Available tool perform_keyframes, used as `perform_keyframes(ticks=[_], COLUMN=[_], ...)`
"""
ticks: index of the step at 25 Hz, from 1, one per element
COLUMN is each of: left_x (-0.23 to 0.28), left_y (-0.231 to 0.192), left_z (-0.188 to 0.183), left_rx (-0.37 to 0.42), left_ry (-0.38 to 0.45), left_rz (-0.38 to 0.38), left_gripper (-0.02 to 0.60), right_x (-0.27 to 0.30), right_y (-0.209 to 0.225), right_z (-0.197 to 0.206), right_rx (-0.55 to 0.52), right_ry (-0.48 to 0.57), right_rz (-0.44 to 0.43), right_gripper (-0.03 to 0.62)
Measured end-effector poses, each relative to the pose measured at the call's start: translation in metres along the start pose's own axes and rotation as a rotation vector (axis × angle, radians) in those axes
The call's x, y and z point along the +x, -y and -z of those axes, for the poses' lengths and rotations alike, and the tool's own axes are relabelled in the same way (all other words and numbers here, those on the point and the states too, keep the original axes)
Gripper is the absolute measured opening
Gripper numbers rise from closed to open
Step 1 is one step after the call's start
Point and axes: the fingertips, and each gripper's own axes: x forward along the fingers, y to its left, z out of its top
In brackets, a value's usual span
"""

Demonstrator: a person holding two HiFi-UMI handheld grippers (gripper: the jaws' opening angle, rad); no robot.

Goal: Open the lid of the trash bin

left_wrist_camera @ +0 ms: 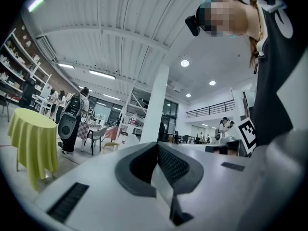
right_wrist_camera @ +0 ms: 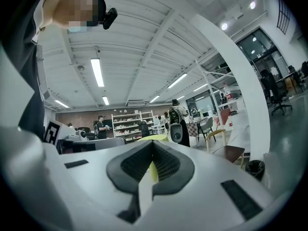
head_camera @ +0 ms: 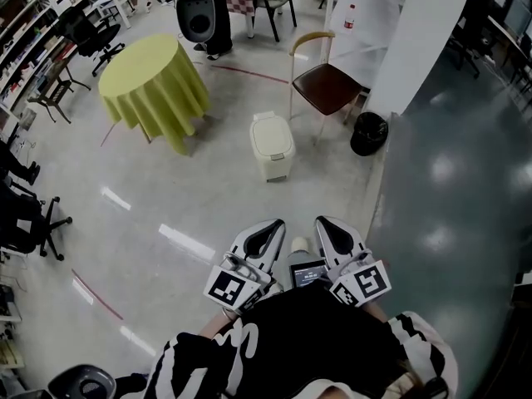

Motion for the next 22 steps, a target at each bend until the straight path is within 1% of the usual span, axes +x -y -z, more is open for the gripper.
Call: perform_keyframes(ticks=[7,14,22], left_x=[0.04,0.075,0.119], left_y=[-0.027,-0.057,-0.078], left_z=[-0.002,0.002,-0.007], left_rx=[0.02,-0.018,0.003], left_ry=[0.004,-0.007,0.004], left_rz=[-0.022,-0.029,-0.022], left_gripper=[0.008,0.008,0.008], right_x=[0.035,0.07,0.1], right_y=[0.034,0.063,0.099], right_z=[-0.009,-0.013,-0.029], right_rx=[-0.015,-0.006,-0.02], right_ry=[-0.009,-0.022,-0.008], right_rz=[-0.03,-0.036,-0.045], right_gripper=[0.003,0.003,0.003])
